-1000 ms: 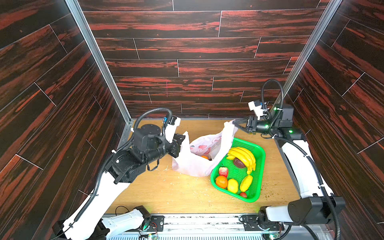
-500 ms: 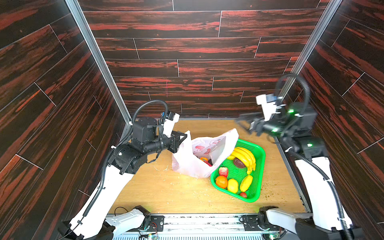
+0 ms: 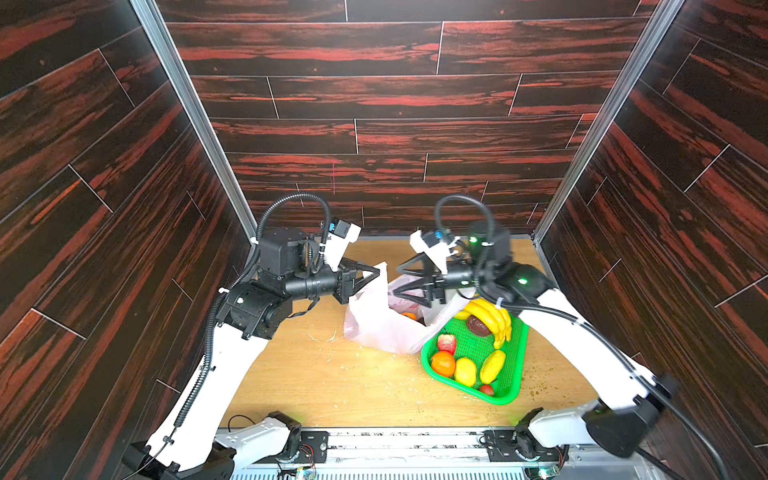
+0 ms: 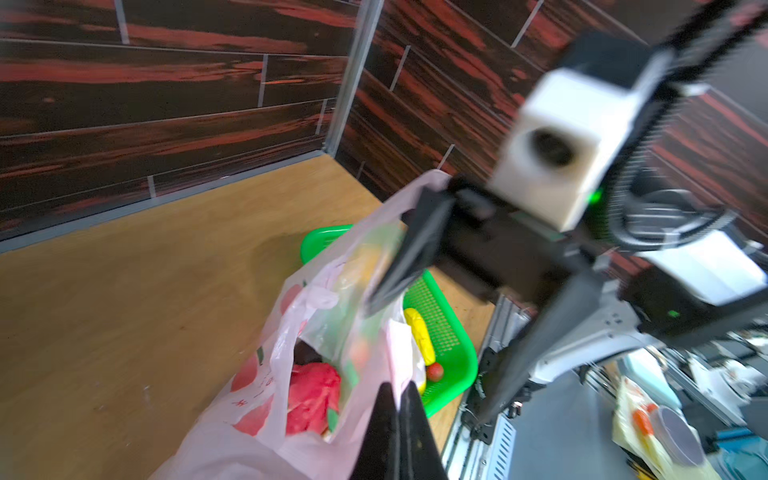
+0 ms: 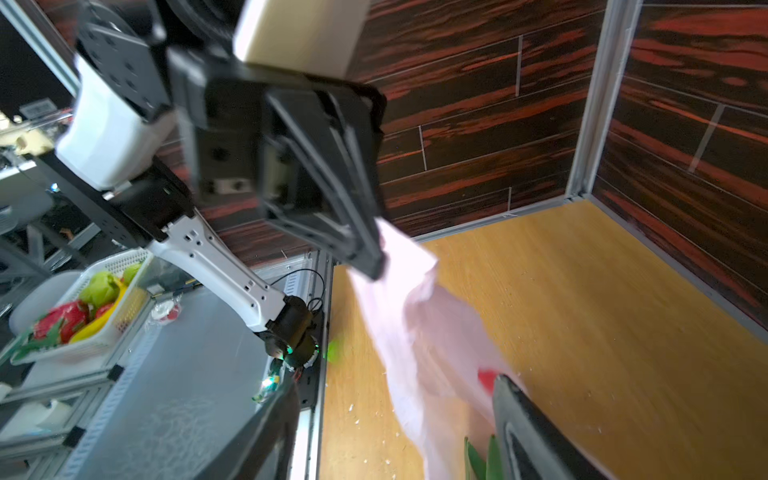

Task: Place the fake fruits into the plastic bag and tie a complex knot

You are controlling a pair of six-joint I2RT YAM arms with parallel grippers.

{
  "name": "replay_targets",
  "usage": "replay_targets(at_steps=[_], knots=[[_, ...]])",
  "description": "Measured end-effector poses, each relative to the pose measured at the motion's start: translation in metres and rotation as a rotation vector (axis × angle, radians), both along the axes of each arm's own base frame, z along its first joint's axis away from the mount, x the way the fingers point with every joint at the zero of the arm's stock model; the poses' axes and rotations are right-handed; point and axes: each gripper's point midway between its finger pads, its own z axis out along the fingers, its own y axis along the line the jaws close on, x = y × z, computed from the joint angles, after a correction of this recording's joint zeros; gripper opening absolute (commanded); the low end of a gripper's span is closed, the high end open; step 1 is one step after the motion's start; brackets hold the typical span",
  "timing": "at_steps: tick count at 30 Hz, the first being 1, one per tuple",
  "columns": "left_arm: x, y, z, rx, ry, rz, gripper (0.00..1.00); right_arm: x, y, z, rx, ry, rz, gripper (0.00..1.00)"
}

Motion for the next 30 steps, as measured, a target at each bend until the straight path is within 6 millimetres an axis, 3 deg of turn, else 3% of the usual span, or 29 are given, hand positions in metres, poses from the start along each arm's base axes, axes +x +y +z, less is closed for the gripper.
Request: replay_targets(at_steps=[5, 9, 12, 15, 17, 18, 23, 30], knots=[[0.000, -0.004, 0.000, -0.011, 0.007, -0.030, 0.00, 0.003, 0.022, -0.008, 0.005, -0.011, 0.059, 0.68], [0.001, -0.006, 0.001, -0.021, 0.004, -0.041, 0.00, 0.003, 0.034, -0.005, 0.032, -0.025, 0.095, 0.56], [0.001, -0.007, 0.004, -0.031, 0.000, -0.048, 0.00, 0.000, 0.037, -0.001, 0.051, -0.021, 0.116, 0.42], [0.001, -0.007, 0.005, -0.037, -0.003, -0.049, 0.01, -0.002, 0.038, 0.004, 0.077, -0.020, 0.136, 0.19], [0.002, -0.007, 0.006, -0.038, -0.001, -0.044, 0.13, -0.004, 0.039, 0.007, 0.089, -0.021, 0.148, 0.03], [0.004, -0.006, 0.006, -0.040, -0.004, -0.036, 0.18, -0.005, 0.039, 0.006, 0.090, -0.011, 0.150, 0.00], [0.015, 0.007, 0.011, -0.054, -0.036, 0.032, 0.44, -0.004, 0.040, 0.001, 0.080, 0.011, 0.139, 0.00], [0.015, 0.044, 0.010, -0.096, -0.110, 0.172, 0.64, 0.007, 0.039, -0.005, 0.056, 0.052, 0.063, 0.00]])
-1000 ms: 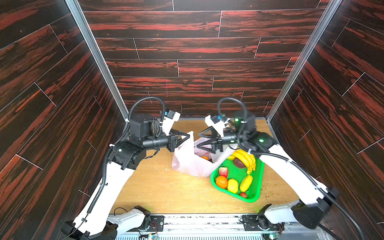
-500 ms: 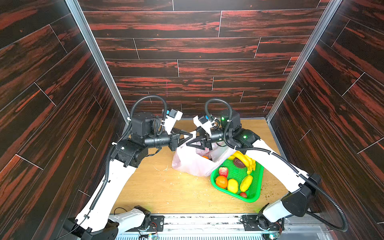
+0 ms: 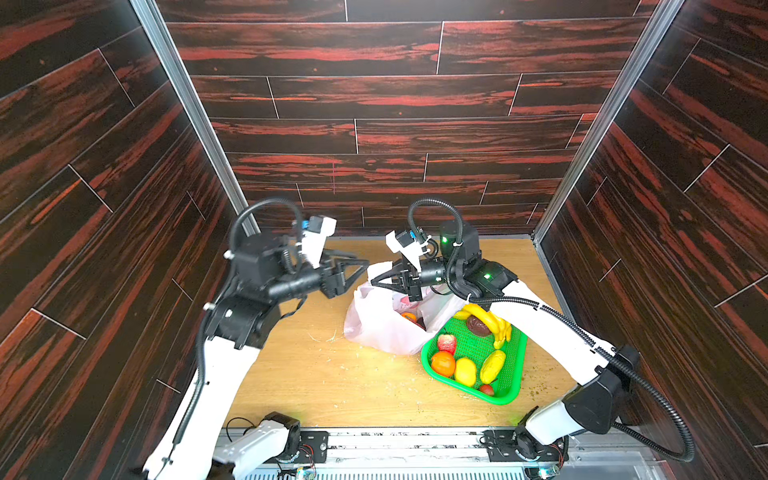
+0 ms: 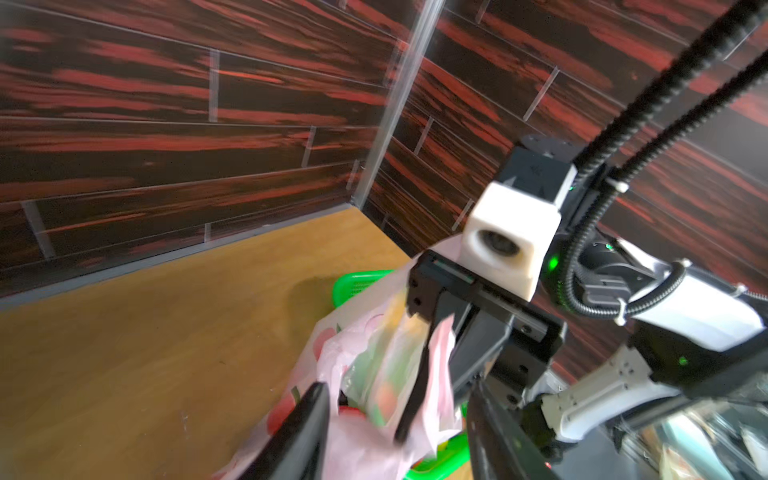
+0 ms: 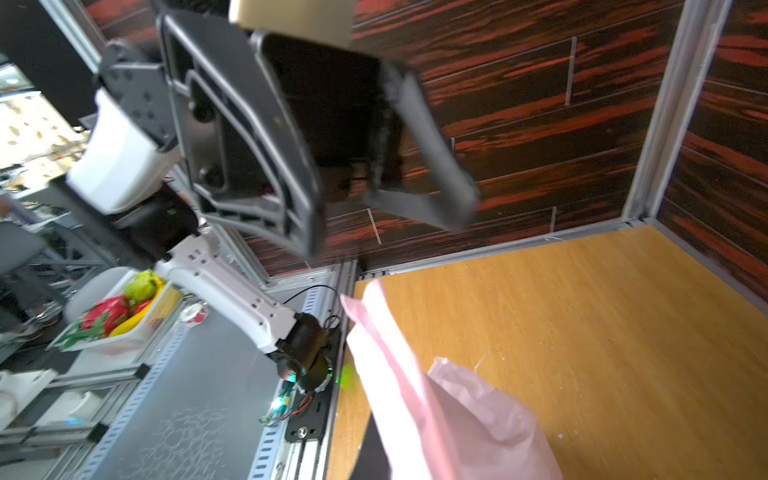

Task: Place the fake fruits into the plastic bag and tie a complex knot

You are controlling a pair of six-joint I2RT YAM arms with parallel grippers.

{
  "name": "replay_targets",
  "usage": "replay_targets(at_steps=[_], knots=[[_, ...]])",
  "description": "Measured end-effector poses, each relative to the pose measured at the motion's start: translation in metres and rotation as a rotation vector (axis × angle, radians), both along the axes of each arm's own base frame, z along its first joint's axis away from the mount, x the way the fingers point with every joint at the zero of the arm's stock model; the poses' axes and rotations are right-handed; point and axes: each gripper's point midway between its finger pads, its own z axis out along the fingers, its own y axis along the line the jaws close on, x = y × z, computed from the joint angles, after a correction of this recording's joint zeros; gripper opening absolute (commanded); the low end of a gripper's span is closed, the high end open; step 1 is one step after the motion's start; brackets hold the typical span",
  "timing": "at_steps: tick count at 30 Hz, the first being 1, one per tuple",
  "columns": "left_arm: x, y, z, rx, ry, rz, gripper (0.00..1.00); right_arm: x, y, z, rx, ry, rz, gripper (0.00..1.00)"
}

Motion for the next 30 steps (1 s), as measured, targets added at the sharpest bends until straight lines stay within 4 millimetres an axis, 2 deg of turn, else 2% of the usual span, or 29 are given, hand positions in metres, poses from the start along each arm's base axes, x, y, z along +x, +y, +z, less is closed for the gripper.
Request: replay_targets(at_steps=[5, 8, 11, 20, 25, 30], knots=[[-0.012, 0.006, -0.033, -0.024, -0.029, 0.015, 0.73, 0.008, -0.002, -0.001, -0.017, 0.039, -0.064, 0.00], [-0.012, 0.006, -0.056, -0.033, -0.025, 0.016, 0.77, 0.010, -0.003, -0.002, -0.026, 0.062, -0.086, 0.00], [-0.009, 0.005, -0.069, -0.038, -0.023, 0.015, 0.78, 0.011, -0.004, 0.000, -0.029, 0.076, -0.100, 0.00], [0.003, -0.008, -0.051, -0.101, -0.107, -0.062, 0.81, 0.008, -0.007, 0.010, -0.010, 0.092, -0.108, 0.00], [0.014, -0.018, -0.056, -0.122, -0.101, -0.120, 0.81, 0.009, -0.007, 0.011, -0.008, 0.110, -0.116, 0.01], [0.010, -0.024, -0.065, -0.131, -0.114, -0.167, 0.79, 0.011, -0.007, 0.013, -0.006, 0.124, -0.133, 0.00]])
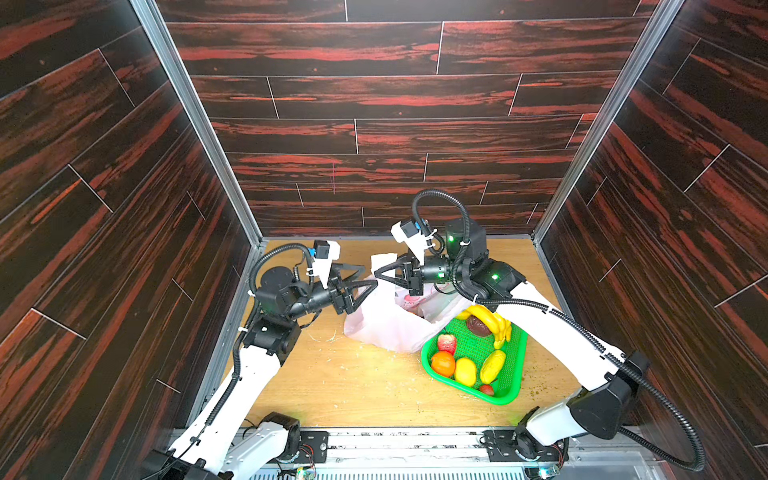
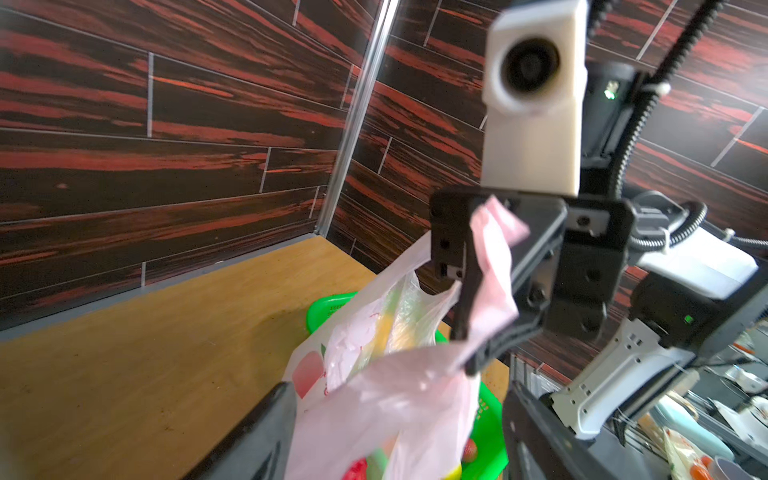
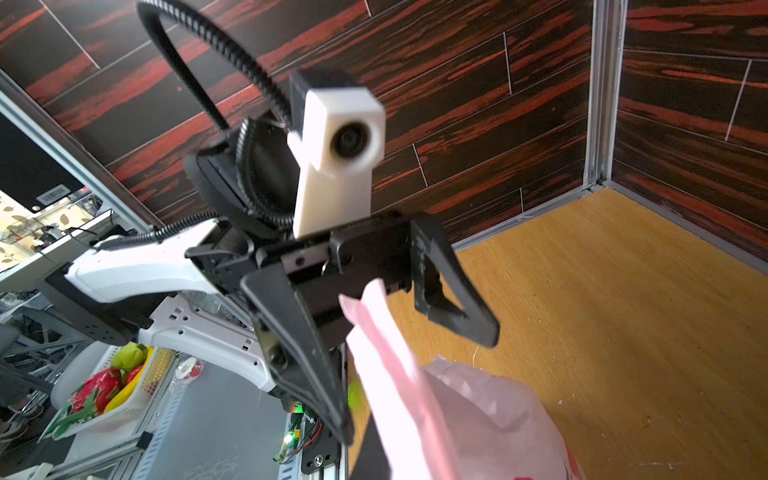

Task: Place the fake fruits into the plastic bag and tie a complex knot

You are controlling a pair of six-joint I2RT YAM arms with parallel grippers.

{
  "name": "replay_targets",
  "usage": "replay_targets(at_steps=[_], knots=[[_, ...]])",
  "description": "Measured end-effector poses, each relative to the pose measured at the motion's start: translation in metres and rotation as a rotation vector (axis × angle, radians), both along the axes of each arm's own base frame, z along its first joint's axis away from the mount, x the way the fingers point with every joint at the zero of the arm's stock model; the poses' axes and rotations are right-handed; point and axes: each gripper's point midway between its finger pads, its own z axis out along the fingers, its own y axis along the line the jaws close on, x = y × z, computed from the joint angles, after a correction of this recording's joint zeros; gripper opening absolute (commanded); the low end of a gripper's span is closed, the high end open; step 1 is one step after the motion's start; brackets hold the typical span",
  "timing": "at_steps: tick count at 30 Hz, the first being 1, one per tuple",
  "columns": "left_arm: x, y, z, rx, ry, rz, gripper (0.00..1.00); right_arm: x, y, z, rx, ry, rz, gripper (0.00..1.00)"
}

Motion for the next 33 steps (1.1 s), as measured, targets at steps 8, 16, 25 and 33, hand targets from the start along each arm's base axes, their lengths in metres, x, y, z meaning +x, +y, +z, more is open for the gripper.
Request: replay_targets(at_steps=[8, 16, 25, 33], knots=[[-0.009, -0.019, -0.012, 0.007, 0.005, -0.083, 0.58, 0.000, 0.000, 0.008, 0.014, 0.023, -0.006, 0.02], [-0.011, -0.026, -0.019, 0.022, 0.018, -0.107, 0.09, 0.001, -0.002, 0.010, 0.013, 0.020, -0.010, 0.32], [-0.012, -0.027, -0.022, 0.030, 0.029, -0.112, 0.04, 0.021, -0.024, 0.011, -0.016, -0.055, -0.077, 0.68], [-0.013, -0.027, -0.024, 0.034, 0.032, -0.114, 0.04, 0.012, -0.027, 0.024, -0.001, -0.136, -0.021, 0.61]])
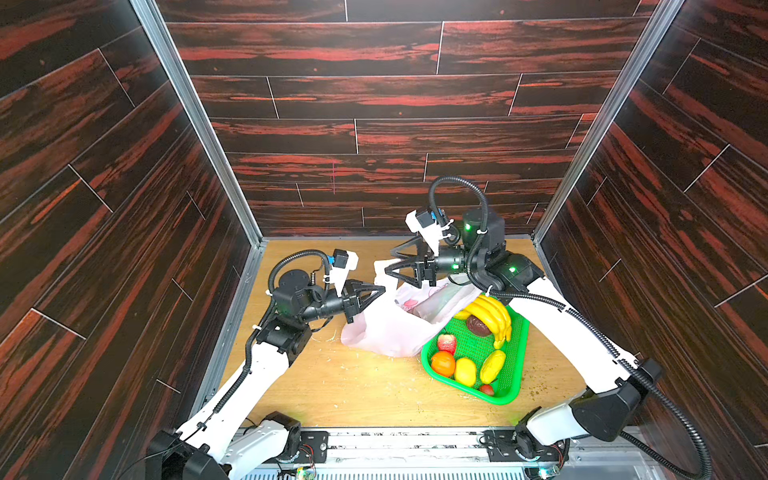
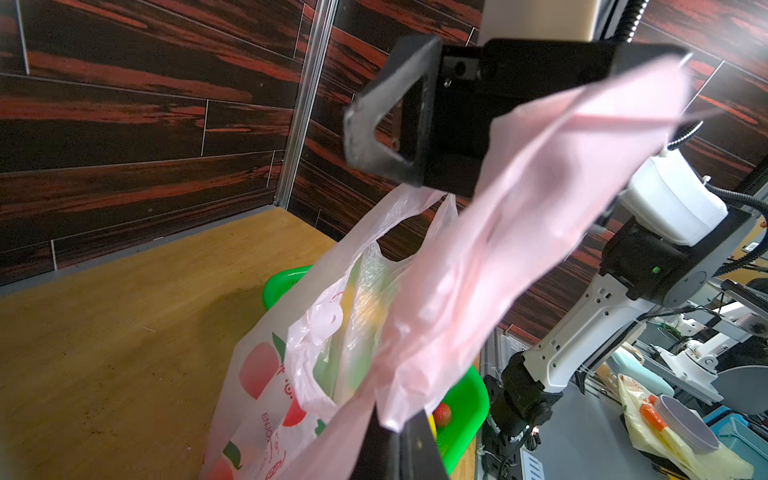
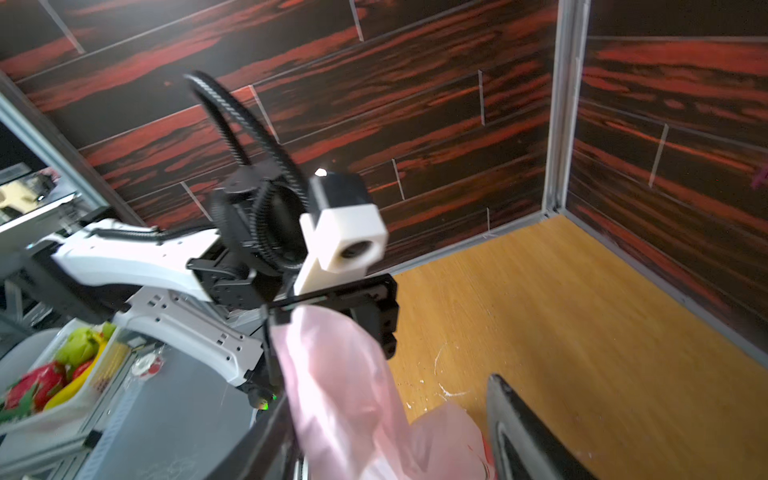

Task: Place the fake fruits into the plastic bag and tie a complex knot

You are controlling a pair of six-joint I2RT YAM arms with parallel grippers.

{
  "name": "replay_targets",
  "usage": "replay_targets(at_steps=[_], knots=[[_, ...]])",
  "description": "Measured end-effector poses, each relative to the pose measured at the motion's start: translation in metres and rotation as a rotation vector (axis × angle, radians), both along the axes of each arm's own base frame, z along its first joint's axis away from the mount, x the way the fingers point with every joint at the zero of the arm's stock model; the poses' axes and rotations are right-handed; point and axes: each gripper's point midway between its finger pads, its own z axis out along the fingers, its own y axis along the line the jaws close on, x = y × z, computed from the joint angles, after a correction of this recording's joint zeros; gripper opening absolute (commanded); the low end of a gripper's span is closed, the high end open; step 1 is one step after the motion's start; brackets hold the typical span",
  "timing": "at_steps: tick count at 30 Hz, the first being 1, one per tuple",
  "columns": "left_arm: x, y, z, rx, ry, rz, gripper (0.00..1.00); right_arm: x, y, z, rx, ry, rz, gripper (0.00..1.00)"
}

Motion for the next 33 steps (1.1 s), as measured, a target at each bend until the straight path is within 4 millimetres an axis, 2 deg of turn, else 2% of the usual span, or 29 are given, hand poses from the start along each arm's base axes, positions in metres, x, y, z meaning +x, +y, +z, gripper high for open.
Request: replay_targets(at_steps=[2, 5, 7, 9, 11, 13, 19, 25, 30, 33], knots=[[0.000, 0.000, 0.000, 0.000, 0.001, 0.000, 0.04, -0.003, 0.000, 0.003, 0.006, -0.009, 0.018, 0.50], [0.000, 0.000, -0.002, 0.004, 0.007, 0.001, 0.06, -0.009, 0.000, 0.008, 0.018, -0.025, 0.048, 0.21], [0.000, 0.000, -0.003, 0.008, 0.013, 0.001, 0.14, -0.013, 0.001, 0.013, 0.028, -0.029, 0.067, 0.08], [0.001, 0.001, -0.006, 0.016, 0.021, 0.009, 0.29, -0.015, 0.000, 0.016, 0.033, -0.035, 0.077, 0.00], [0.004, 0.002, -0.011, 0.031, 0.031, 0.029, 0.31, -0.014, 0.001, 0.017, 0.033, -0.041, 0.073, 0.00], [0.006, 0.004, -0.016, 0.047, 0.045, 0.054, 0.44, -0.014, 0.000, 0.017, 0.032, -0.042, 0.068, 0.00], [-0.002, 0.021, -0.019, 0.061, 0.029, 0.151, 0.72, -0.012, -0.001, 0.017, 0.020, -0.029, 0.047, 0.00], [-0.009, 0.035, -0.004, 0.064, -0.017, 0.206, 0.78, -0.016, -0.001, 0.018, 0.026, 0.003, 0.065, 0.00], [-0.010, 0.033, 0.011, 0.062, -0.034, 0.190, 0.84, -0.018, -0.001, 0.025, 0.039, 0.003, 0.074, 0.00], [-0.007, 0.028, 0.028, 0.047, -0.055, 0.158, 0.84, -0.019, -0.001, 0.025, 0.040, 0.011, 0.075, 0.00]])
